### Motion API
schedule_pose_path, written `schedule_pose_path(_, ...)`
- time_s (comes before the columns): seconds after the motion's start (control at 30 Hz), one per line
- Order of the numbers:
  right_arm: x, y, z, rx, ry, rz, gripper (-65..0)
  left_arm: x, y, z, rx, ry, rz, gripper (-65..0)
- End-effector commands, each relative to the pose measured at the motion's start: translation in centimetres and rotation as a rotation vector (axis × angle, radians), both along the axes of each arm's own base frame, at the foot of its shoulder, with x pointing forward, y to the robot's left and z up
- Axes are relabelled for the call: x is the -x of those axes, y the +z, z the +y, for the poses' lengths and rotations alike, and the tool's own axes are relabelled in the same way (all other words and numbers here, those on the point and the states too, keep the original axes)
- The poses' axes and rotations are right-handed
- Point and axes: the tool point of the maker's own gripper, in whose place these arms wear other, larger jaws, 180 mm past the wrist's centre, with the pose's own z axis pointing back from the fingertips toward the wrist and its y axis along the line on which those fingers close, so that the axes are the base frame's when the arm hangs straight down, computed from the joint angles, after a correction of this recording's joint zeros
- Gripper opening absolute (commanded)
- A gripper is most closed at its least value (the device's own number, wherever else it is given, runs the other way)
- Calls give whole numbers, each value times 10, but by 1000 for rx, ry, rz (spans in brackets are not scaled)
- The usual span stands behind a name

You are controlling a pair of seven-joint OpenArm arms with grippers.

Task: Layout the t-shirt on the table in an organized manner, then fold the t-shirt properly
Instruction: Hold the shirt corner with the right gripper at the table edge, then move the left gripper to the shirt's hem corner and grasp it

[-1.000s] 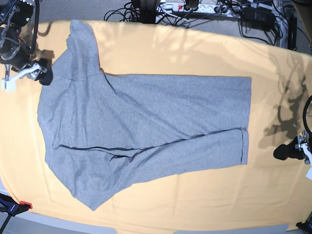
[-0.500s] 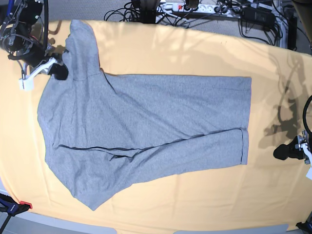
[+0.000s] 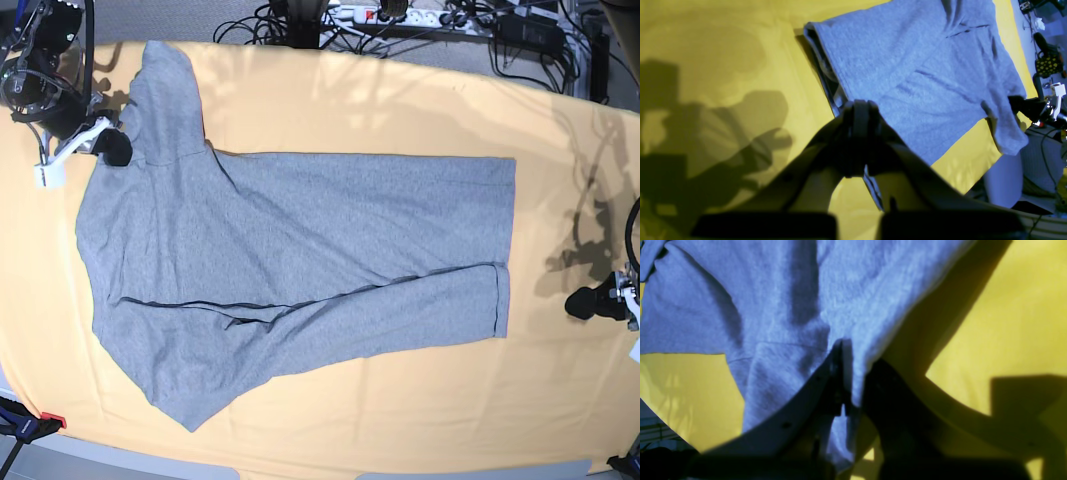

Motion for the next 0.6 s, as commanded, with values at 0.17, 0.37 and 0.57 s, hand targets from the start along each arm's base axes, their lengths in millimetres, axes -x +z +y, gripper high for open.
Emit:
schedule_pose_path(0.17, -8, 13, -3, 14, 9, -52, -650, -5, 28, 14, -4, 33, -65, -650)
schedule_pose_path(0.37, -7, 14, -2, 24, 33, -64, -650, -6, 38, 2, -44, -26, -109, -650)
schedule_pose_path(0.57, -7, 14, -2, 25, 33, -64, -650, 19, 22, -43, -138, -212, -124, -650)
